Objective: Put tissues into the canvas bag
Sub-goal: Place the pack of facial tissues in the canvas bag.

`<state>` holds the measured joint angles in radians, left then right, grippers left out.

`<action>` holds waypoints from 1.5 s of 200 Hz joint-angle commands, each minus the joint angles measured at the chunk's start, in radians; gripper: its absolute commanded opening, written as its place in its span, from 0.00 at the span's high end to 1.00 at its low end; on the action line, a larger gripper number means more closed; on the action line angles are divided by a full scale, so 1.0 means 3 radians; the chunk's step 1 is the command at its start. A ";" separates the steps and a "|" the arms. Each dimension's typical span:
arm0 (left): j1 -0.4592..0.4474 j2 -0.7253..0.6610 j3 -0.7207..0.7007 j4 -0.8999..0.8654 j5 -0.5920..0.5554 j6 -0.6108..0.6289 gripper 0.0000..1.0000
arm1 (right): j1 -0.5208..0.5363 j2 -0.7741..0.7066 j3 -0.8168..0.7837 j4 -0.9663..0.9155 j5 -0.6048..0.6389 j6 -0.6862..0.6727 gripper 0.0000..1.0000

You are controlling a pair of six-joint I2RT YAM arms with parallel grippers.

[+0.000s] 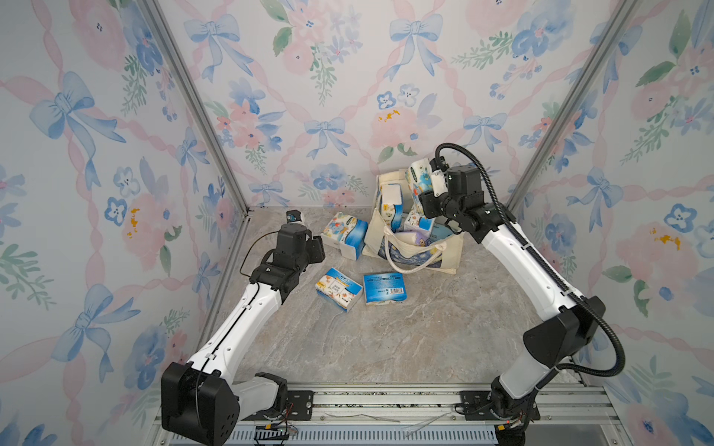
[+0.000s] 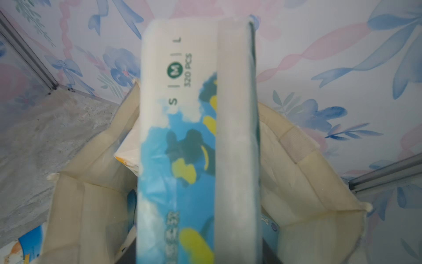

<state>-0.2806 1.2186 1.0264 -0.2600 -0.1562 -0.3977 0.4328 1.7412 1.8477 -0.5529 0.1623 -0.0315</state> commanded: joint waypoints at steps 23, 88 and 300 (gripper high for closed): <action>0.0011 0.0003 0.0082 -0.0029 0.0010 -0.0008 0.38 | -0.0019 0.0424 0.0511 -0.0586 0.0239 0.0055 0.50; 0.0010 0.0043 0.0066 -0.0033 -0.0042 0.0036 0.38 | -0.0027 0.1039 0.1156 -0.0850 -0.0257 0.0394 0.49; 0.0016 0.0237 0.0129 -0.0095 -0.0065 0.0093 0.38 | -0.0235 0.1470 0.1488 -0.0773 -0.0639 0.0607 0.32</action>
<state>-0.2806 1.2758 1.0420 -0.2695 -0.1684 -0.3862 0.3855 2.3043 2.3825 -0.8581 0.0029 0.1463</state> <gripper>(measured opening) 0.615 0.667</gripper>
